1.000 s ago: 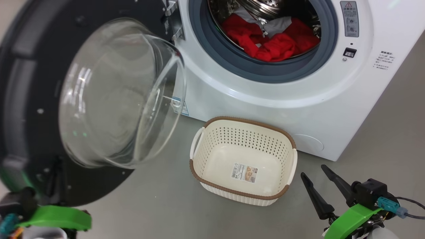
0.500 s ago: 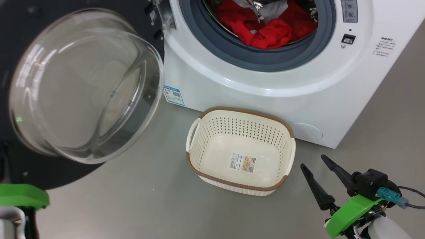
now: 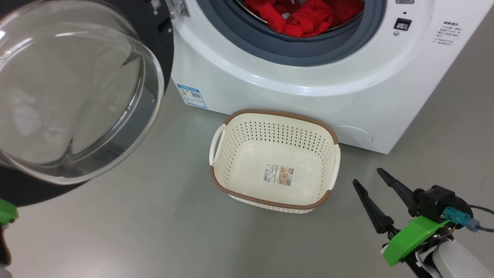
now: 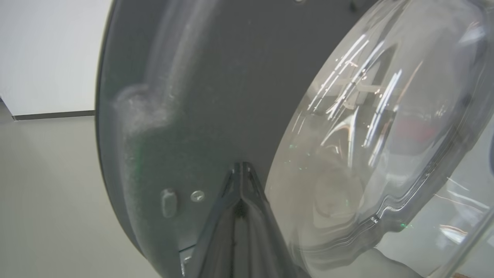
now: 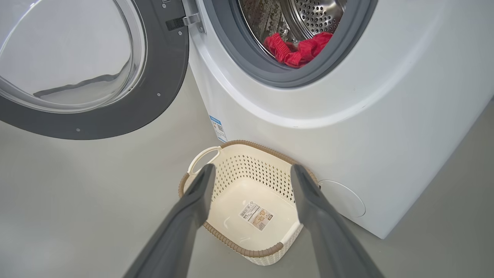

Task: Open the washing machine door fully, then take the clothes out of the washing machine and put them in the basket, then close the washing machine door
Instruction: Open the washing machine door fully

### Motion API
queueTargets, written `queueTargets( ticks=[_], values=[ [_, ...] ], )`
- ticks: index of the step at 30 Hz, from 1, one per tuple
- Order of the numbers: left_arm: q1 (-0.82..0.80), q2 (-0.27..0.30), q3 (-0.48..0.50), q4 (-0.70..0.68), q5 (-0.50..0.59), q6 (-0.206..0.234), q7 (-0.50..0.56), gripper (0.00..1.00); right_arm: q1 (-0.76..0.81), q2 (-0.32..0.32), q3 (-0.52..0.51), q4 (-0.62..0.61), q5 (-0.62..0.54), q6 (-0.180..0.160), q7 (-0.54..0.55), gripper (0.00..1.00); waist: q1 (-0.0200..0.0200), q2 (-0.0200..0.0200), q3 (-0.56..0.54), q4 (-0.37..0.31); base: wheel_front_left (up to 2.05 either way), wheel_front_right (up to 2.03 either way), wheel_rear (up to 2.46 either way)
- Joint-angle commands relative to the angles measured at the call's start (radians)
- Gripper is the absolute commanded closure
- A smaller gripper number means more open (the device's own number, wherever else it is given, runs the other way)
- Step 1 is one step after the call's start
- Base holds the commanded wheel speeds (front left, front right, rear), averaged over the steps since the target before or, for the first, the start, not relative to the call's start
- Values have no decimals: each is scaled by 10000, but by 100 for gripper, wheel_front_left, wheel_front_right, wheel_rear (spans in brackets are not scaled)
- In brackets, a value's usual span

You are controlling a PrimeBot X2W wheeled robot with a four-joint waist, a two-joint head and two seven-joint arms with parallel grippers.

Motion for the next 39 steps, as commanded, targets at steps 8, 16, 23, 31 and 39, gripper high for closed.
queueTargets(
  ticks=[8,16,23,31,39],
  values=[
    [-801,988,695,495,520,-197,-91,100,-269,-180,264,-198,33,16,-120,0,0,0,146,-154,0,0,0],
    [-821,900,895,667,667,-438,-91,100,-211,-144,283,-140,52,16,-120,0,0,0,-121,-127,0,0,0],
    [-258,505,1119,376,652,-620,-91,77,-83,-91,369,-90,132,16,-120,0,0,0,-574,-25,0,0,0],
    [931,-397,1207,-780,539,-702,-91,0,157,31,278,-94,175,16,-120,0,0,0,-1019,30,0,0,0],
    [2414,-1273,791,-2272,262,-711,-91,0,417,152,199,-130,198,16,-120,0,0,0,-1369,-241,0,0,0]
  ],
)
